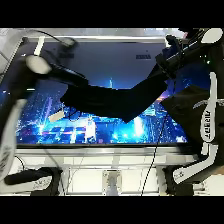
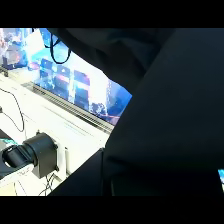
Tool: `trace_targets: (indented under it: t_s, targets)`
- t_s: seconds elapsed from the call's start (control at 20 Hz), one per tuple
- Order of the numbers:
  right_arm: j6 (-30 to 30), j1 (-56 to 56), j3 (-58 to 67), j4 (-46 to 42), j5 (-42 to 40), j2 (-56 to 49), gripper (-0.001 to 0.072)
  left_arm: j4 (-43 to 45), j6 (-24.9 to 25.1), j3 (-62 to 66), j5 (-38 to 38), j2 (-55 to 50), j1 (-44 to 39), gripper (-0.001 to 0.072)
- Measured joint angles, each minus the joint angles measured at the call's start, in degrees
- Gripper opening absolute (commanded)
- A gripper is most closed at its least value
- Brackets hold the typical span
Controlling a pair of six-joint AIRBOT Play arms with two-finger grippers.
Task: Fold the clothes and pants, and hang the long-sleeved shirts on hangers.
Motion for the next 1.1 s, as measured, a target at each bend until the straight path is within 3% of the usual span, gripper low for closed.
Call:
trace_targets:
  t_s: [0.25, 0.5, 0.65, 0.9, 1.1]
  targets:
    - [0.7, 4.5, 0.0, -1.3, -3.3, -0.1, 0.0004, 0.0, -3.0, 0.2, 10.9, -15.6, -11.5, 0.0018]
    - [0.8, 10.4, 0.0, -3.2, -9.7, -0.2, 0.0004, 0.0, -5.1, 0.9, 16.1, -21.0, -13.9, 0.0018]
    - [0.9, 14.8, 0.0, -5.9, -13.3, -1.6, 0.0004, 0.6, -5.5, 1.0, 12.5, -18.5, -10.3, 0.0019]
    - [2.0, 23.5, 0.0, -7.6, -22.3, -7.6, 0.0004, 8.0, -5.5, 1.1, -3.5, -7.7, 1.1, 0.0019]
    - [-0.1, 32.2, 0.0, -6.9, -38.9, -13.3, 0.0006, 12.7, -5.5, 1.1, -10.4, 2.3, 11.6, 0.0019]
